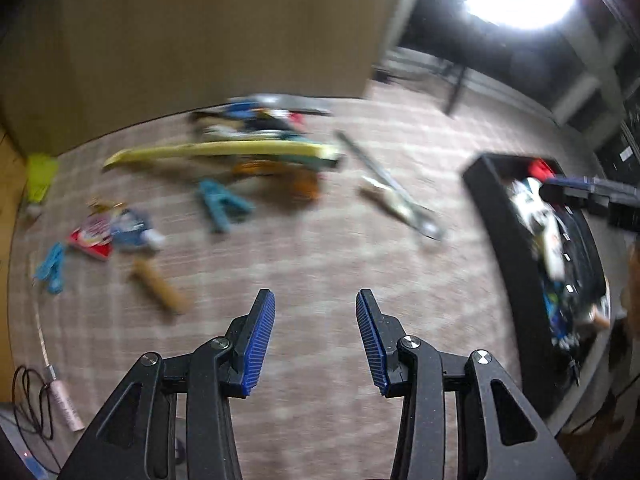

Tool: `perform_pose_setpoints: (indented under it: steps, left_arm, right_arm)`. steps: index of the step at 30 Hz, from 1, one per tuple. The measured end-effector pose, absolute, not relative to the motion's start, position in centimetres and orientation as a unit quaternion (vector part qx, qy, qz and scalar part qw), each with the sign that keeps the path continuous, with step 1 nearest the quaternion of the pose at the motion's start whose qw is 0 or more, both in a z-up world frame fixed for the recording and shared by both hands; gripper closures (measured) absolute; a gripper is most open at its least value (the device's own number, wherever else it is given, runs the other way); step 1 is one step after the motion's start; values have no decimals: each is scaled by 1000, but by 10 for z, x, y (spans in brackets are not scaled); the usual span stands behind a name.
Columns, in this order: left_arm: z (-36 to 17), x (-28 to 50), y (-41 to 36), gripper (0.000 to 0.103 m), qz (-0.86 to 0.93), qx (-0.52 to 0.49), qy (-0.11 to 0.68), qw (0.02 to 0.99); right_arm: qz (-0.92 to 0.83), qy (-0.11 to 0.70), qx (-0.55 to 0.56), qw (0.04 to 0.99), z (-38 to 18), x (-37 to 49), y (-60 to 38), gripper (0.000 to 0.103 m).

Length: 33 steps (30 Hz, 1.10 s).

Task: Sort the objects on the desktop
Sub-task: 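Move both tools back over the pile of items, then grasp the wooden clothespin with the left tool while the right tool grasps the white lotion bottle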

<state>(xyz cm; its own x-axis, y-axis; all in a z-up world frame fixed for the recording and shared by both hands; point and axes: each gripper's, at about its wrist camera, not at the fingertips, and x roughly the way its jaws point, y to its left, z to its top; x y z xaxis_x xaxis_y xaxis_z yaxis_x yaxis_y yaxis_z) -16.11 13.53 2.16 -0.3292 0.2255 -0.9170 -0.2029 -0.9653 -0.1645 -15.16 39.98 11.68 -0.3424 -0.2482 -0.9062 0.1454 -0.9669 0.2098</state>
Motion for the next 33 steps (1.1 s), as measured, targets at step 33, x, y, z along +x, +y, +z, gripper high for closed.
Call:
perform_pose_setpoints:
  steps: [33]
  left_arm:
    - [-33, -208, 53, 65, 793, -601, -101, 30]
  right_arm:
    - [-752, 63, 632, 173, 14, -247, 284, 72]
